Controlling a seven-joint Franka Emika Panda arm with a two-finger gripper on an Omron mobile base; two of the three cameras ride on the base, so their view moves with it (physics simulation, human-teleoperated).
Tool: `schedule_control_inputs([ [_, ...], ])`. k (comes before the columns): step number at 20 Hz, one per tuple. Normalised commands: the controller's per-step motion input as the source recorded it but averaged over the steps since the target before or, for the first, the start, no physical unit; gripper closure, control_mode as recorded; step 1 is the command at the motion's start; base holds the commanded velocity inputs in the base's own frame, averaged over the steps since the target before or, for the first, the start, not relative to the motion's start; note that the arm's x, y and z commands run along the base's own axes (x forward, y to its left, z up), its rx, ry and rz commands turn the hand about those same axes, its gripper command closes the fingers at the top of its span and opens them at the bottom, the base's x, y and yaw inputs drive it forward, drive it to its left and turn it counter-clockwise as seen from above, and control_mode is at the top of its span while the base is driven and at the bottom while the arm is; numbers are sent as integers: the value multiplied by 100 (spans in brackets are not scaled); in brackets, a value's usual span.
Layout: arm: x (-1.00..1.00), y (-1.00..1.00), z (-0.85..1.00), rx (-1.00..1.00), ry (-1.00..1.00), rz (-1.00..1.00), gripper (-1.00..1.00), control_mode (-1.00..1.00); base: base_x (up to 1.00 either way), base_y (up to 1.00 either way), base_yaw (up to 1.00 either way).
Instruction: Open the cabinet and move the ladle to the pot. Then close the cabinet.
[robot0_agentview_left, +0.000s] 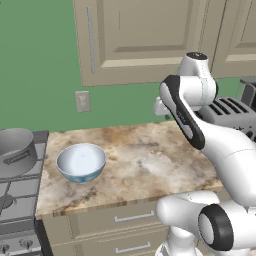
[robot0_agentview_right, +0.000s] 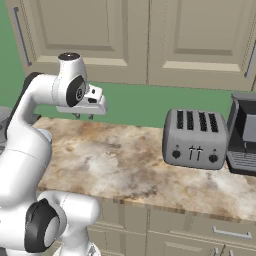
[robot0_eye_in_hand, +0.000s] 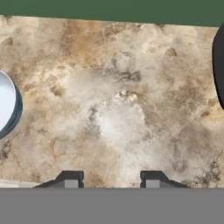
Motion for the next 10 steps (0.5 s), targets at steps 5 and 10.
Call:
schedule_control_inputs([
  [5, -3, 0, 4, 0, -7, 0, -100, -100, 0, 0, 0],
  [10, -15, 8, 20, 0, -16, 0, -100, -100, 0, 0, 0],
])
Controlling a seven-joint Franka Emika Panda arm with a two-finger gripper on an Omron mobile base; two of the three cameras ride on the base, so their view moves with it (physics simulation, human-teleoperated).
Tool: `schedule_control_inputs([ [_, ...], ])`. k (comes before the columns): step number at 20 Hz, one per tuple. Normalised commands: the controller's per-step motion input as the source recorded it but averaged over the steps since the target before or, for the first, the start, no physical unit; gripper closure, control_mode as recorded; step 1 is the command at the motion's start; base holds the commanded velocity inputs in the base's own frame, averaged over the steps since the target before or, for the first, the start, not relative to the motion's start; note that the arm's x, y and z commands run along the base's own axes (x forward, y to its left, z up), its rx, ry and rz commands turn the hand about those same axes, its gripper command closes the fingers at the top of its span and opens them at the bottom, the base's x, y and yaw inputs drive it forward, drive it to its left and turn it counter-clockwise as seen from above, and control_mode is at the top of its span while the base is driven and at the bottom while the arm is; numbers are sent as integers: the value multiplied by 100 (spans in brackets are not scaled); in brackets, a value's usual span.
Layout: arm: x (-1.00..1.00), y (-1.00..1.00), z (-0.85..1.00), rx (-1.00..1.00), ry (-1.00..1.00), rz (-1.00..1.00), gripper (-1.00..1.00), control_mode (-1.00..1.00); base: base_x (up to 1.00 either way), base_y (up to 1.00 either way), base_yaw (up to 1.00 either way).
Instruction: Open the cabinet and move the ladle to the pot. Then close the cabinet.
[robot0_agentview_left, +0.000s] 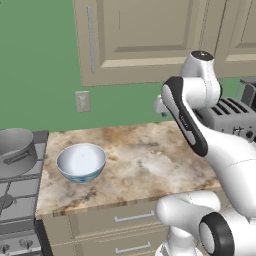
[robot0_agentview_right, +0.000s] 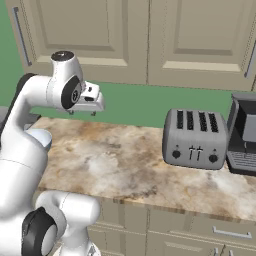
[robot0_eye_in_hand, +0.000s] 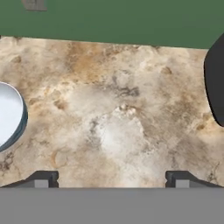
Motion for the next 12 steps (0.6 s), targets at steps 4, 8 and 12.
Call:
schedule_control_inputs([
  [4, -13, 29, 23, 0, -19, 0, -100, -100, 0, 0, 0],
  [8, -17, 30, 21, 0, -18, 0, -100, -100, 0, 0, 0],
  [12, -23, 32, 23, 0, -15, 0, -100, -100, 0, 0, 0],
])
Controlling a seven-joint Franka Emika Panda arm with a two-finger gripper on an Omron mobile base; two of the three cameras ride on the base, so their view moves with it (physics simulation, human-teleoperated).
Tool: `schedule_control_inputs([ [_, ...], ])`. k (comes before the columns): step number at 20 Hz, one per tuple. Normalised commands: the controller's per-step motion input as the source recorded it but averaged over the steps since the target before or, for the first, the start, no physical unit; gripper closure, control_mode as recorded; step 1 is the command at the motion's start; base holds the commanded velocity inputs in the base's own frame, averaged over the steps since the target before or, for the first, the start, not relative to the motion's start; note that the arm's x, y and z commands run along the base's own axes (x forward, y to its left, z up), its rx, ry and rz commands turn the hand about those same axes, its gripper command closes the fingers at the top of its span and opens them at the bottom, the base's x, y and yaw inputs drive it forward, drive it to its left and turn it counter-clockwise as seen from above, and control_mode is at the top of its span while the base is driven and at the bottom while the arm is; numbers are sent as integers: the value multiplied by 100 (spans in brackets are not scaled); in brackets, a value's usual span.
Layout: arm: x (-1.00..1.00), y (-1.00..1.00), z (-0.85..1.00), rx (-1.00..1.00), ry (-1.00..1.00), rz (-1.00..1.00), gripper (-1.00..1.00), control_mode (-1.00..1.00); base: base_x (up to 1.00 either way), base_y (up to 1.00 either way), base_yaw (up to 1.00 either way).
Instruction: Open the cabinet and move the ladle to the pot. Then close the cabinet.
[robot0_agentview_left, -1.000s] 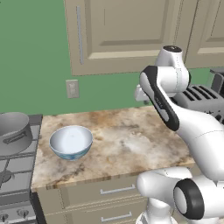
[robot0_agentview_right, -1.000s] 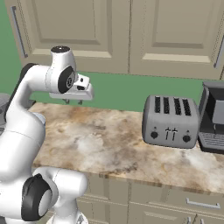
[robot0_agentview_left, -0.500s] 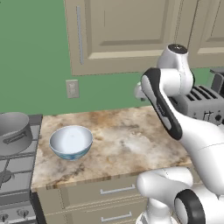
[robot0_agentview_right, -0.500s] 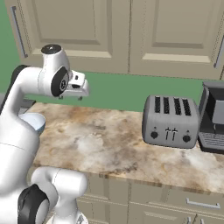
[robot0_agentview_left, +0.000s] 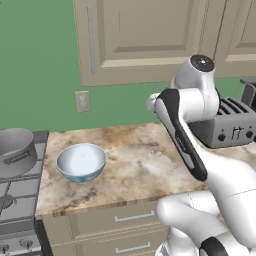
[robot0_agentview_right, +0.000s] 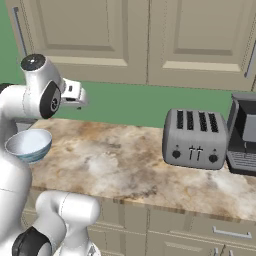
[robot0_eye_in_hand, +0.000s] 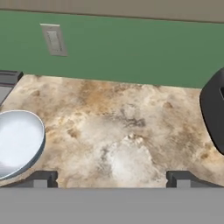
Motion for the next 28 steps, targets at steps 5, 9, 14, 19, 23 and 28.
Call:
schedule_control_inputs([
  [5, -14, 48, 28, 0, -16, 0, -100, -100, 0, 0, 0],
  [9, -2, 56, 34, 0, -16, 0, -100, -100, 0, 0, 0],
  [14, 0, 68, 21, 0, -13, 0, -100, -100, 0, 0, 0],
  [19, 0, 59, 18, 0, -22, 0, -100, -100, 0, 0, 0],
  [23, 0, 45, 31, 0, -22, 0, -100, -100, 0, 0, 0],
  [28, 12, 20, 38, 1, -12, 1, -100, -100, 0, 0, 0],
])
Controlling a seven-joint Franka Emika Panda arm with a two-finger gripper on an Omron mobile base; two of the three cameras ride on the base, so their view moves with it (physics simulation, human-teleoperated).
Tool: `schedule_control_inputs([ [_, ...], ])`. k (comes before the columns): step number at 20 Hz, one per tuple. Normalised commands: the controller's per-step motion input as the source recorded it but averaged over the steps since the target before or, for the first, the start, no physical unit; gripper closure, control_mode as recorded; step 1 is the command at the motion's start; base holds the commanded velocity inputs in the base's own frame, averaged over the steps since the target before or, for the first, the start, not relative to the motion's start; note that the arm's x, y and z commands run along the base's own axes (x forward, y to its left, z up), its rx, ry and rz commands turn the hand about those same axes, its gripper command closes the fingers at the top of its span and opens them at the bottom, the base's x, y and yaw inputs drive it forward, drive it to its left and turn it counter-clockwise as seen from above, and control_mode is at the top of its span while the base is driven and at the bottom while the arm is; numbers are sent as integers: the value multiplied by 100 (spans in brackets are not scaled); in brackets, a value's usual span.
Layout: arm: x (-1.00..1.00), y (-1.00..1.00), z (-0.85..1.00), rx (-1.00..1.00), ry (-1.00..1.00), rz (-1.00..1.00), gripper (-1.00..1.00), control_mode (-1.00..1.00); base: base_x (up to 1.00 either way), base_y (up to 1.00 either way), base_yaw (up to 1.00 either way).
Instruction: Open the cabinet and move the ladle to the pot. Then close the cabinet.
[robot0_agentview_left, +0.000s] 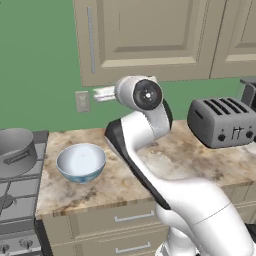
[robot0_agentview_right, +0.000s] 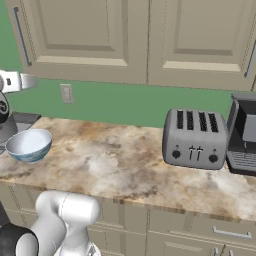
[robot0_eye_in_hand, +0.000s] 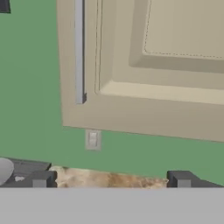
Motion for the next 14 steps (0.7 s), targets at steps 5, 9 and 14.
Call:
schedule_control_inputs([
  [5, 21, 18, 45, 3, -1, 0, -100, -100, 0, 0, 0],
  [9, 19, 14, 49, 3, 0, 1, -100, -100, 0, 0, 0],
  [14, 20, 18, 39, 1, 3, 0, -100, -100, 0, 0, 0],
])
